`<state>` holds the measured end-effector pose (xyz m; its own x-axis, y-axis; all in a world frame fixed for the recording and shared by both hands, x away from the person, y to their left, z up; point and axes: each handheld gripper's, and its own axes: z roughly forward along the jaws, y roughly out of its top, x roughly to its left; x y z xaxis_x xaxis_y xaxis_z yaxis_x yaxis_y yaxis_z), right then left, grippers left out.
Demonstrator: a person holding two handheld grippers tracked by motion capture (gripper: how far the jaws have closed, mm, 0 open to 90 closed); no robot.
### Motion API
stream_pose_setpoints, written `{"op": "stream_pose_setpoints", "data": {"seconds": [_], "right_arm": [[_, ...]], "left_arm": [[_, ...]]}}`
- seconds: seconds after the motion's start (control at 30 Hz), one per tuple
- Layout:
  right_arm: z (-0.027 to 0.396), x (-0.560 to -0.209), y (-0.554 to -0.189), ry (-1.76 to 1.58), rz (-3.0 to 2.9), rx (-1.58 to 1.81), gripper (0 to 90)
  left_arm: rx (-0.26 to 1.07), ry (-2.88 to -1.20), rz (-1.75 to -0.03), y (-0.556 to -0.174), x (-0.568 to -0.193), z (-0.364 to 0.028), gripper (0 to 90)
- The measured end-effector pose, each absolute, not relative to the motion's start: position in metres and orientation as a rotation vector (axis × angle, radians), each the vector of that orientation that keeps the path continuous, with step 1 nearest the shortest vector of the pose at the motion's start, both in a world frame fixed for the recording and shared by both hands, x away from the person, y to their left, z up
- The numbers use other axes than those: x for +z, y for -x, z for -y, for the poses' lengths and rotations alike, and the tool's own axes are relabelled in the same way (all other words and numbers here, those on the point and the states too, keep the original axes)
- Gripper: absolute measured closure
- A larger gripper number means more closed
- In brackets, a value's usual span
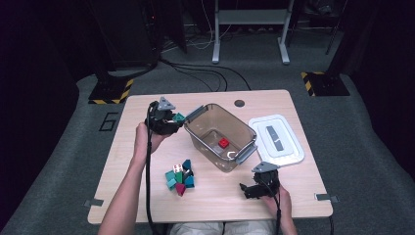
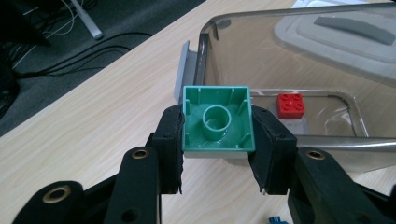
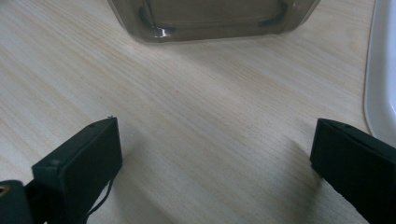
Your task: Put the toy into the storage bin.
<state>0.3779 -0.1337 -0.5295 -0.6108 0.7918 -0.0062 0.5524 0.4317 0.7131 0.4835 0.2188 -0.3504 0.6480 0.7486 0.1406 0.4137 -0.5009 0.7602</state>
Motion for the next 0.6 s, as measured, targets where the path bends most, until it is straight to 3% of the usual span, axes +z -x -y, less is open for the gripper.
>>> {"op": "stream_pose_setpoints", "data": {"seconds": [0.6], "right_arm": [[0.134, -0.53, -0.378, -1.152, -2.349, 0.98, 1.5]], "left_arm": [[0.576, -2.169, -0.872, -0.499, -0.35, -0.194, 58.6]]}}
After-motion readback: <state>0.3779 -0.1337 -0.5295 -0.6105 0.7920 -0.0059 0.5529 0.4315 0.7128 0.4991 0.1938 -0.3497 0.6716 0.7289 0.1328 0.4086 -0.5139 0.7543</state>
